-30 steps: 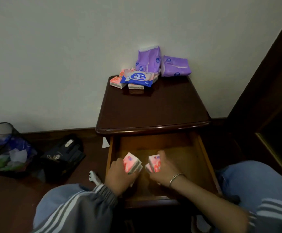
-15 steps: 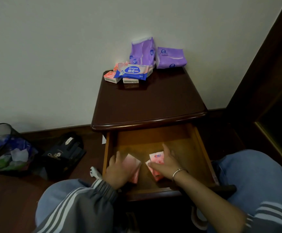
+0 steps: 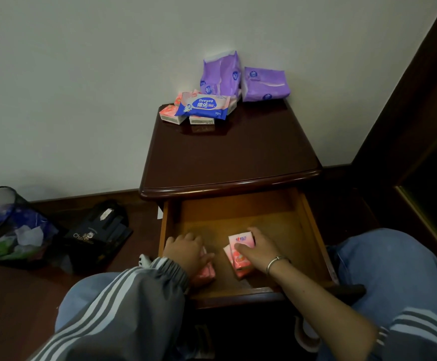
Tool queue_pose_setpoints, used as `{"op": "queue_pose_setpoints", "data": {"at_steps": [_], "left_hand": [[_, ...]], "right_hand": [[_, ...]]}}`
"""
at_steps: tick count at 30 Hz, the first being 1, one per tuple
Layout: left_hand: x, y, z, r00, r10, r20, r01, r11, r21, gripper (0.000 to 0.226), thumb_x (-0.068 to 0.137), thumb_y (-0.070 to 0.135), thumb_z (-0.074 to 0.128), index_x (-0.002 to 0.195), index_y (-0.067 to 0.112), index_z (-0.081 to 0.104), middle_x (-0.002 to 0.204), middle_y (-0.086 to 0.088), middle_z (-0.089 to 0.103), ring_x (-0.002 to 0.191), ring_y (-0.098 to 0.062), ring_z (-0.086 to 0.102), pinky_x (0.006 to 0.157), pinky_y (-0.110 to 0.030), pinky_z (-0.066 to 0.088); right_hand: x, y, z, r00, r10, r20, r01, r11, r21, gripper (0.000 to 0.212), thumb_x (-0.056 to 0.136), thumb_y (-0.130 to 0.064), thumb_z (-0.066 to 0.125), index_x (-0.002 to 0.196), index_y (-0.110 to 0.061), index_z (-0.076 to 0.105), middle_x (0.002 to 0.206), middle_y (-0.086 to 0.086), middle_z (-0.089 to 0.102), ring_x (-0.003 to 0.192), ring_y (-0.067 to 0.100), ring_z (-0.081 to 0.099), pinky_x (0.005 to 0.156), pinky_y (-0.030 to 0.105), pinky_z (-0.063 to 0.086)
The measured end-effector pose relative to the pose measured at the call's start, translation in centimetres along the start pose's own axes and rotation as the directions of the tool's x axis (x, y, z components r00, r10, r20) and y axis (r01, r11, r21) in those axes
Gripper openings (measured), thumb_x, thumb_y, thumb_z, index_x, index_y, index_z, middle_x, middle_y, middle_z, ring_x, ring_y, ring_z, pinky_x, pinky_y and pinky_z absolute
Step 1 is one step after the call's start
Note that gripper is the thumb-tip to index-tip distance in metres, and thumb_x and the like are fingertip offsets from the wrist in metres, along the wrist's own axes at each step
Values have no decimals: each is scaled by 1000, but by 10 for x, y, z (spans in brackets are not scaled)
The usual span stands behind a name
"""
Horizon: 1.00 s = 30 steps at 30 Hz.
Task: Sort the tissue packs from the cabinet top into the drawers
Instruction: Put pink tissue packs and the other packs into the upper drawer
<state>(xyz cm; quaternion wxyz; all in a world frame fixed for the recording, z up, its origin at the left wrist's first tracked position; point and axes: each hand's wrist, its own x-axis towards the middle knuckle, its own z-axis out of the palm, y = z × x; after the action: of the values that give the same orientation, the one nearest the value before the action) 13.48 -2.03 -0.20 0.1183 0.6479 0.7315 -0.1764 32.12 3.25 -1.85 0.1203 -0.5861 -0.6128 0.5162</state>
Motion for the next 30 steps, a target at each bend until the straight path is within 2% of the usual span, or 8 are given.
{"op": "queue_pose_setpoints", "data": {"at_steps": [3,6,8,10,14,21,25,30], "left_hand": [[-7,0,7,993,-88,-76,80,991,-108,57,91,65,29,132,28,45,135,2,46,124,-20,44,103,-40,32],[-15,-16,4,927,-275,-257,154,901,-406,57,92,57,38,141,27,40,144,-1,40,130,-23,41,106,-44,34],[-20,-35,3,861,-449,-239,207,737,-644,57,93,42,50,143,19,38,147,-8,39,132,-27,41,107,-42,36],[-24,-46,3,839,-543,-48,272,493,-826,56,94,32,52,144,13,37,147,-12,40,133,-27,41,108,-39,34],[-25,-48,11,857,-489,166,282,175,-943,46,97,27,50,141,14,44,141,-10,50,127,-26,48,103,-33,36],[-26,-68,18,876,-403,266,244,-106,-964,32,94,19,56,125,24,60,101,-6,70,77,-17,67,65,-27,53],[-24,-75,25,910,-337,242,204,-145,-968,35,93,16,58,128,18,59,105,-10,70,91,-25,68,84,-39,55],[-23,-78,28,932,-296,212,175,-145,-974,34,94,16,55,128,19,57,101,-2,68,90,-19,66,69,-26,53]], "right_hand": [[0,-1,1,1000,-2,11,2,1000,1,63,86,-28,64,140,-15,34,126,8,60,106,24,62,92,34,51],[0,-2,3,1000,12,22,-13,999,43,60,86,-26,64,138,-15,37,124,8,61,103,23,63,90,35,52],[0,-6,6,999,28,28,-31,996,87,57,86,-26,65,136,-16,40,120,6,63,96,21,64,82,31,53],[1,-13,10,999,27,40,-30,996,86,54,86,-26,64,134,-17,41,118,6,64,93,20,65,79,29,53],[0,-29,26,996,3,87,-7,999,47,54,85,-26,65,133,-16,42,120,7,63,101,23,64,89,38,54],[-13,-36,64,981,-31,193,43,997,-57,35,81,-22,67,113,-14,53,103,2,64,85,15,61,75,28,51],[-15,-36,68,960,35,276,-14,997,-78,57,76,-18,73,125,-12,43,104,1,63,84,14,63,64,21,51],[-8,-40,50,882,142,449,-98,988,-121,59,82,-32,69,132,-11,45,103,-4,66,92,10,63,84,28,52]]}}
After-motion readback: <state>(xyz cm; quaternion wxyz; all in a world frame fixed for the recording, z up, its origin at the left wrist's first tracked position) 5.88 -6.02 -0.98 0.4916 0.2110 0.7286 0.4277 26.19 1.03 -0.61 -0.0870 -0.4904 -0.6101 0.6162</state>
